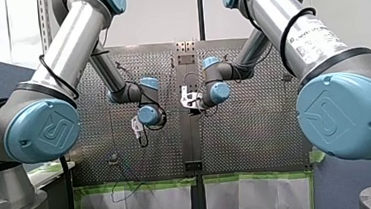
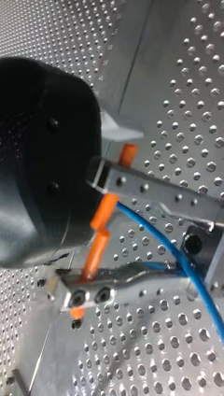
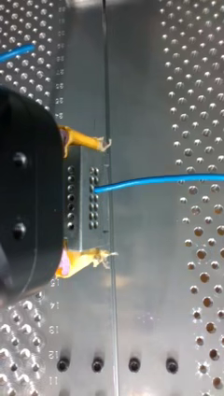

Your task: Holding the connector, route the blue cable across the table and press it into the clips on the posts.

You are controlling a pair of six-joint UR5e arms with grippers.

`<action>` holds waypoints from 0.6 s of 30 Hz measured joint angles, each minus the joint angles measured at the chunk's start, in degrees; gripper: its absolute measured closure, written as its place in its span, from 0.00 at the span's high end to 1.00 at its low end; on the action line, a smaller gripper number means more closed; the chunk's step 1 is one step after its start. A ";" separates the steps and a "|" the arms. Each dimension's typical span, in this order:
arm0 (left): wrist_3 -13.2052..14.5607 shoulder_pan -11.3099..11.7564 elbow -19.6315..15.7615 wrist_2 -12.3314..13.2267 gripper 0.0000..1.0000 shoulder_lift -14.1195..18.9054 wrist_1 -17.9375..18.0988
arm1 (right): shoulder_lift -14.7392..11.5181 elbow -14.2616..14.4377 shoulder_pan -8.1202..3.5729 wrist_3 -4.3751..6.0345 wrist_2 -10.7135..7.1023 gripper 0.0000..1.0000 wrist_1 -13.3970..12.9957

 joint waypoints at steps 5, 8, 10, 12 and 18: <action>-0.18 -0.14 0.03 -0.42 0.00 0.81 -0.36 | 0.00 -0.02 -0.16 0.00 0.00 0.00 0.02; -0.43 -0.15 0.03 -0.46 0.00 1.94 -0.95 | -0.02 -0.08 -0.27 0.00 -0.04 0.00 0.06; -0.47 -0.15 0.03 -0.56 0.00 2.92 -1.48 | -0.04 -0.26 -0.30 -0.08 -0.08 0.00 0.15; -0.45 -0.17 0.02 -0.72 0.00 3.72 -1.90 | -0.14 -0.56 -0.32 -0.20 -0.12 0.00 0.34; -0.12 -0.31 -0.07 -1.47 0.00 5.52 -4.28 | -2.35 -0.88 -0.29 0.00 -0.15 0.00 0.93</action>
